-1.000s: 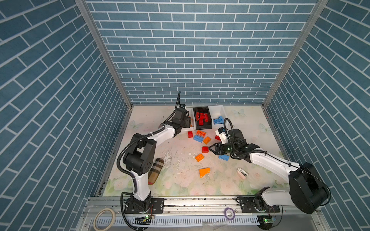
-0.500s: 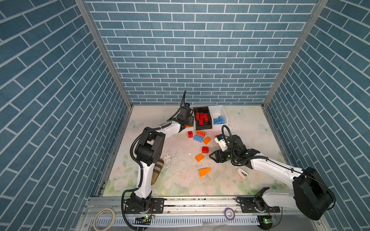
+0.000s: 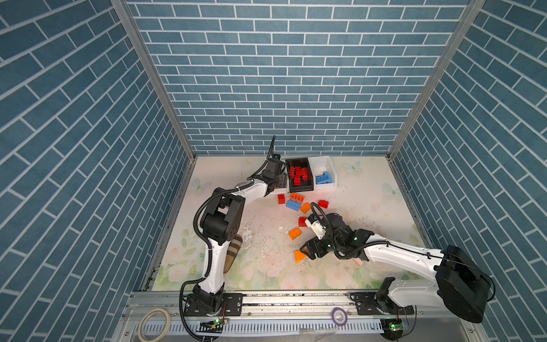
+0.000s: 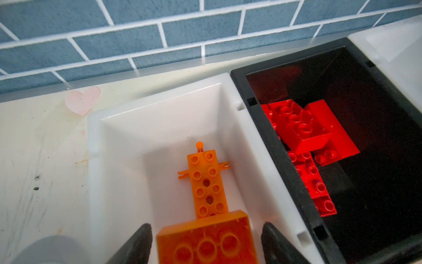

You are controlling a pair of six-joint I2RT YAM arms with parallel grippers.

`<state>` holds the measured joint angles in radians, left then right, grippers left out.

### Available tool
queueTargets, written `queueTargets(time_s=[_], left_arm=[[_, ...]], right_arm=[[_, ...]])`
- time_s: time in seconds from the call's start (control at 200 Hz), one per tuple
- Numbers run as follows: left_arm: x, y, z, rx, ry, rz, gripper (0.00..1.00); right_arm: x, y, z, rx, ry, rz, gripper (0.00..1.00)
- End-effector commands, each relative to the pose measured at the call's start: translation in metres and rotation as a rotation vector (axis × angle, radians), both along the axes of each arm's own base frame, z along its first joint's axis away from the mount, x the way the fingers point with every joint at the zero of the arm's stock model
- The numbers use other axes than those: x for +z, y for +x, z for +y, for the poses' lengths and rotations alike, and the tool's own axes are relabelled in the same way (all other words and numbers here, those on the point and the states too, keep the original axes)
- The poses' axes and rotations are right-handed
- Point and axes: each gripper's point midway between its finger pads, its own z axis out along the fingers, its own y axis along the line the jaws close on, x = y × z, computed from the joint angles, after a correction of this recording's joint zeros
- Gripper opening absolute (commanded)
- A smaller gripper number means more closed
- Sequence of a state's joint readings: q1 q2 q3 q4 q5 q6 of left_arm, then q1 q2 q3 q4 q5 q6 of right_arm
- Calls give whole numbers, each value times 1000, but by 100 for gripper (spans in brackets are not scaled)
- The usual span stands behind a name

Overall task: Sort the legos into containers by color
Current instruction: Place the lego in the container.

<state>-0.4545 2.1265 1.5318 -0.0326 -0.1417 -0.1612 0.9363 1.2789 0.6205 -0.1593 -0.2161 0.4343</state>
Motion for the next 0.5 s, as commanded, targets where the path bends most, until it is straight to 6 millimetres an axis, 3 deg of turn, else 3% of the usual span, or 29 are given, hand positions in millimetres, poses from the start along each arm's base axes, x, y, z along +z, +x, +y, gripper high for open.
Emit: queueTargets(time_s=[0.0, 0.285, 0.495], left_arm=[[17, -2, 8, 18, 4, -26, 81], [31, -9, 8, 14, -28, -34, 83], [44, -26, 12, 9, -57, -42, 83]], right_arm=[[-8, -6, -11, -76, -73, 5, 89], [-19, -21, 2, -130, -125, -16, 90], [-28, -19, 11, -167, -184, -8, 90]])
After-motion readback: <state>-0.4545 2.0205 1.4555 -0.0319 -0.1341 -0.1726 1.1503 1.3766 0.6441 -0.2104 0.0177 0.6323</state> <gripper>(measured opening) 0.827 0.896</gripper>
